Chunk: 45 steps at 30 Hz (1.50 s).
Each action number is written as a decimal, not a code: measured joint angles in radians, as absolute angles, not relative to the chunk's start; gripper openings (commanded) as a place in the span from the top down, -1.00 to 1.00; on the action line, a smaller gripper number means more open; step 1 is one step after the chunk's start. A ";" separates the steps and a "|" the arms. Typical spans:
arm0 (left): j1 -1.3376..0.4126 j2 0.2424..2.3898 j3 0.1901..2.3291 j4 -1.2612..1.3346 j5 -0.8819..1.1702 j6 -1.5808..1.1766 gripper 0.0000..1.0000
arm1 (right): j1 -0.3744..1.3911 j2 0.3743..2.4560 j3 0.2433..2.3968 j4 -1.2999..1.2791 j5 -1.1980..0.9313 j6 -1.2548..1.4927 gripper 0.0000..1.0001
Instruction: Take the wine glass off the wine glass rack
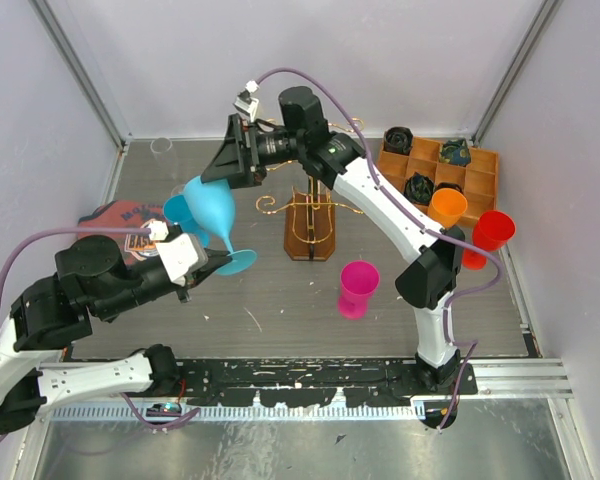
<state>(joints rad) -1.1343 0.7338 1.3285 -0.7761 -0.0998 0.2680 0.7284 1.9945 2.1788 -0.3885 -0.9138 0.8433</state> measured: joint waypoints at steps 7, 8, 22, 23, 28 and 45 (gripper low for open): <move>-1.134 0.734 1.328 -0.776 -0.103 0.269 1.00 | 0.733 1.995 2.157 -0.395 -0.923 0.822 -1.00; -1.134 0.734 1.328 -0.776 -0.103 0.268 1.00 | 0.734 1.995 2.156 -0.397 -0.923 0.819 -1.00; -1.134 0.730 1.341 -0.804 -0.114 0.268 1.00 | 0.727 1.989 2.137 -0.437 -0.906 0.807 -1.00; -1.134 0.729 1.341 -0.807 -0.115 0.268 1.00 | 0.722 1.983 2.133 -0.442 -0.900 0.811 -1.00; -1.134 0.714 1.341 -0.818 -0.125 0.268 1.00 | 0.698 1.945 2.128 -0.456 -0.864 0.815 -1.00; -1.134 0.704 1.341 -0.814 -0.129 0.269 1.00 | 0.738 1.915 2.111 -0.415 -0.866 0.898 -1.00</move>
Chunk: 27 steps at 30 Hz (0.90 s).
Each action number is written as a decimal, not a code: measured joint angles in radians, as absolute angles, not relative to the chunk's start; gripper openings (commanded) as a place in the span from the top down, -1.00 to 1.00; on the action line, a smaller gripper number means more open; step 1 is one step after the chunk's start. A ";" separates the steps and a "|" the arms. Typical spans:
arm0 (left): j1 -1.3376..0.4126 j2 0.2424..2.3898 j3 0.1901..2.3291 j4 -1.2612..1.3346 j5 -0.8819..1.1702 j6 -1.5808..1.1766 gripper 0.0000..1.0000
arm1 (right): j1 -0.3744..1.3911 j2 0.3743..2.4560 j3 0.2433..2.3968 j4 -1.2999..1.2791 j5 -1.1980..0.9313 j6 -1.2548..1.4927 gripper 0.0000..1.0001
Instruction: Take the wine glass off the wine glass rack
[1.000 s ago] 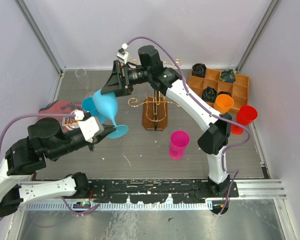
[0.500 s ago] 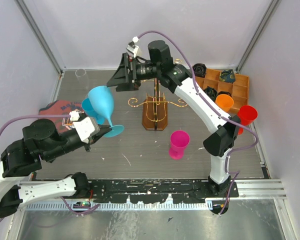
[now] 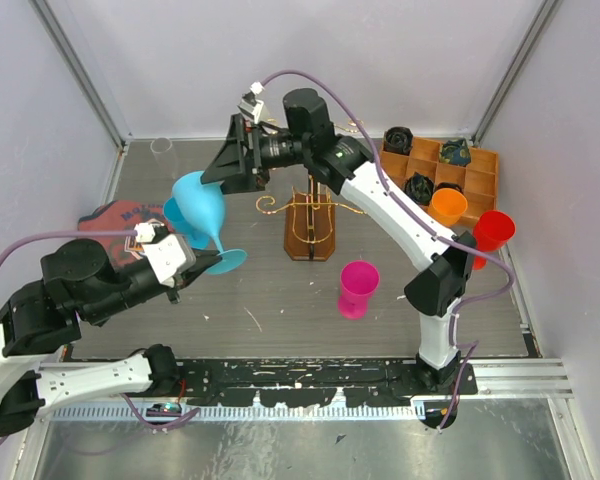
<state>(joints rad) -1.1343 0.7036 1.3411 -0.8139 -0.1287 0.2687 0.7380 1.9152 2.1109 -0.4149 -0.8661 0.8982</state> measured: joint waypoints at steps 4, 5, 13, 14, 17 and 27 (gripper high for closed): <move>-1.134 0.699 1.341 -0.814 -0.129 0.268 1.00 | 0.759 1.941 2.133 -0.391 -0.867 0.921 -1.00; -1.134 0.699 1.341 -0.814 -0.129 0.269 1.00 | 0.766 1.953 2.140 -0.387 -0.866 0.924 -1.00; -1.134 0.699 1.341 -0.814 -0.128 0.273 1.00 | 0.797 2.010 2.141 -0.386 -0.870 0.945 -0.97; -1.134 0.699 1.341 -0.814 -0.128 0.273 1.00 | 0.798 2.012 2.141 -0.386 -0.870 0.946 -0.90; -1.134 0.699 1.341 -0.814 -0.127 0.273 0.94 | 0.799 2.014 2.141 -0.372 -0.877 0.954 -0.55; -1.134 0.677 1.331 -0.794 -0.139 0.260 -0.97 | 0.772 1.996 2.079 -0.238 -0.916 1.015 -0.35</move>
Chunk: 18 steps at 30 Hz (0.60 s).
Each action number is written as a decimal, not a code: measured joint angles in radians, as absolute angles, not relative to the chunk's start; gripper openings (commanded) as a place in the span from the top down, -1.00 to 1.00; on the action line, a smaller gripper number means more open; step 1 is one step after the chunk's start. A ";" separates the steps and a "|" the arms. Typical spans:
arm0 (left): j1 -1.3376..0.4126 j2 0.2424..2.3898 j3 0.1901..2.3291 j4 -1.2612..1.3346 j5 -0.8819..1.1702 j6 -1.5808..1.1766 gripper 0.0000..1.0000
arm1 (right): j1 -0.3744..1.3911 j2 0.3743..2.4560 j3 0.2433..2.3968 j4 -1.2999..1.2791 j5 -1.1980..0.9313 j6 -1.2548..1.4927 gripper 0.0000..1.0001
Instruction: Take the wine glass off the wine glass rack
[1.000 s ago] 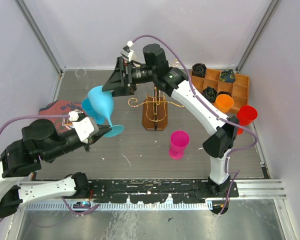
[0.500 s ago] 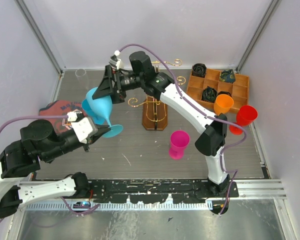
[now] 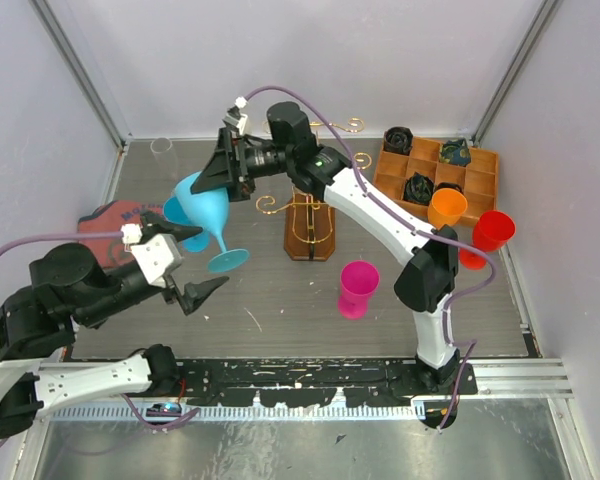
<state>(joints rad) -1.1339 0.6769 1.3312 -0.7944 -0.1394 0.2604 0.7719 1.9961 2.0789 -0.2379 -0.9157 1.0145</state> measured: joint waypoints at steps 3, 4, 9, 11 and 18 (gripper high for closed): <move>-1.134 0.628 1.319 -0.783 -0.160 0.235 -0.97 | 0.756 1.969 2.037 -0.275 -0.878 0.948 -0.35; -1.134 0.609 1.319 -0.781 -0.169 0.229 -0.97 | 0.756 1.962 2.038 -0.305 -0.849 0.902 -0.35; -1.134 0.508 1.319 -0.725 -0.227 0.196 -0.97 | 0.820 1.867 2.000 -0.442 -0.501 0.596 -0.35; -1.134 0.485 1.319 -0.708 -0.265 0.184 -0.97 | 0.905 1.775 1.882 -0.398 -0.306 0.487 -0.35; -1.134 0.489 1.322 -0.699 -0.430 0.137 -0.97 | 1.214 1.531 1.325 0.061 0.260 0.143 -0.34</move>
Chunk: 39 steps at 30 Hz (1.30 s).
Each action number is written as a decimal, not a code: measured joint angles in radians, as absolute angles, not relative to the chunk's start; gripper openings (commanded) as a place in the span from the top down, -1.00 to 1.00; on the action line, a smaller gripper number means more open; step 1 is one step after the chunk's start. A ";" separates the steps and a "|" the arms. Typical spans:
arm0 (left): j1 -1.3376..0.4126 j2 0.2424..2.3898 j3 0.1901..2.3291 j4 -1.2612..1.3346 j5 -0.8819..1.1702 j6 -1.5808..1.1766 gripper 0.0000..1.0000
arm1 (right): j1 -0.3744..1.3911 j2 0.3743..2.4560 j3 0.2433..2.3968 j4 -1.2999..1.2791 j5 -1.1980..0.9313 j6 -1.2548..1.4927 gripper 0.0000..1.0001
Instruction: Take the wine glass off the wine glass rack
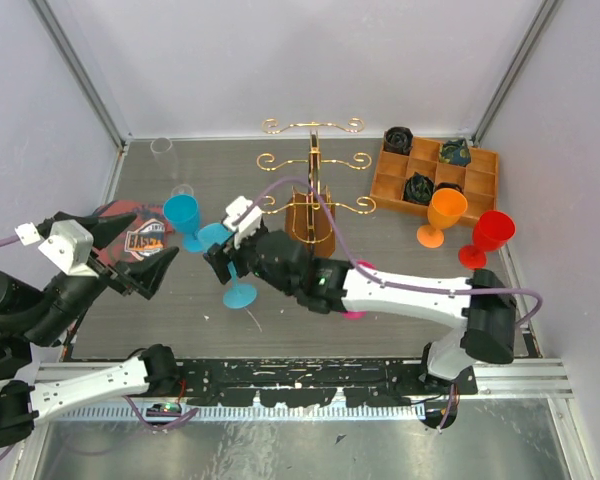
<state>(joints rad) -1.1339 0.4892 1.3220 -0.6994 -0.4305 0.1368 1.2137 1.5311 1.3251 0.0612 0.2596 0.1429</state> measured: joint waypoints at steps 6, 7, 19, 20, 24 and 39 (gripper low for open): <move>-1.134 0.487 1.322 -0.676 -0.540 0.133 -0.97 | 1.281 1.653 1.047 0.573 0.604 -0.138 -0.07; -1.134 0.484 1.322 -0.670 -0.553 0.133 -0.97 | 1.293 1.693 1.024 0.663 0.652 -0.182 -0.03; -1.134 0.480 1.325 -0.664 -0.602 0.133 -0.97 | 1.402 2.108 1.095 1.456 0.887 -0.574 -0.03; -1.134 0.480 1.326 -0.664 -0.603 0.133 -0.97 | 1.402 2.115 1.100 1.473 0.896 -0.575 -0.06; -1.134 0.480 1.326 -0.664 -0.604 0.133 -0.97 | 1.395 2.132 1.124 1.515 0.922 -0.573 -0.39; -1.134 0.450 1.303 -0.663 -0.604 0.128 -0.97 | 1.381 2.162 1.122 1.535 0.987 -0.533 -1.00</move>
